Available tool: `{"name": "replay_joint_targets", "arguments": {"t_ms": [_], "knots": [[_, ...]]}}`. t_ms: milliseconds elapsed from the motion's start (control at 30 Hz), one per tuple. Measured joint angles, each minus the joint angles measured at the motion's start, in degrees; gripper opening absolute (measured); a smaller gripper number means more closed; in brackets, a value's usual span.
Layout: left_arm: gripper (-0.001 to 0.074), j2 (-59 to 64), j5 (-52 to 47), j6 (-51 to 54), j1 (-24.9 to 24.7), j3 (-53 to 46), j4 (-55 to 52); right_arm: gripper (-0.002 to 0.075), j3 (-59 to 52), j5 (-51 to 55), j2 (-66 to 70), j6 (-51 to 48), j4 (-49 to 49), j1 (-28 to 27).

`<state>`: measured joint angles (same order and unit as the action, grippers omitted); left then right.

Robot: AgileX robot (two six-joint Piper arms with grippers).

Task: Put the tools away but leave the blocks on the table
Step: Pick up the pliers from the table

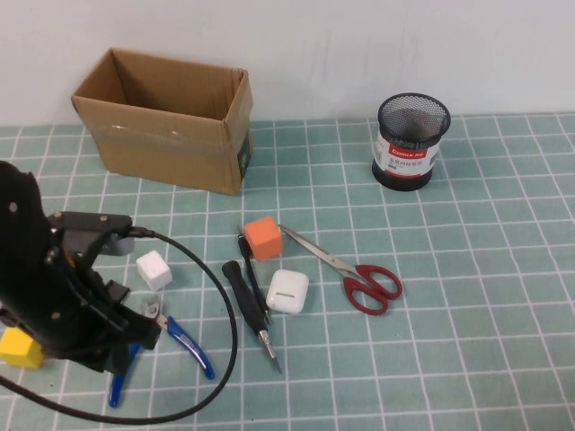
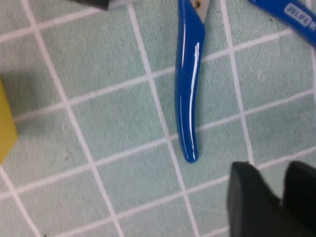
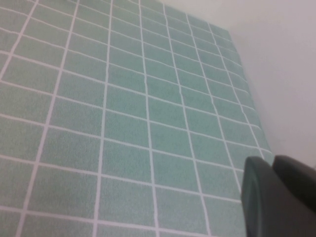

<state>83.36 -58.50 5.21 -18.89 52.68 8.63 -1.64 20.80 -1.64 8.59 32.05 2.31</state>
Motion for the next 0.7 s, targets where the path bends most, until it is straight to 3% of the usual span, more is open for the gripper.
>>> {"name": "replay_joint_targets", "arguments": {"t_ms": [133,233,700], "knots": [[0.0229,1.29,1.92,1.42,0.00,0.00,0.00,-0.0008,0.00,0.00,0.00,0.00,0.00,0.00],[0.0275,1.83,4.60,1.64,0.00,0.00,0.00,-0.0008,0.00,0.00,0.00,0.00,0.00,0.00],[0.0294,13.28,8.62,1.64,-0.27,0.00,-5.50,-0.0008,0.00,0.00,0.00,0.00,0.00,0.00]]}}
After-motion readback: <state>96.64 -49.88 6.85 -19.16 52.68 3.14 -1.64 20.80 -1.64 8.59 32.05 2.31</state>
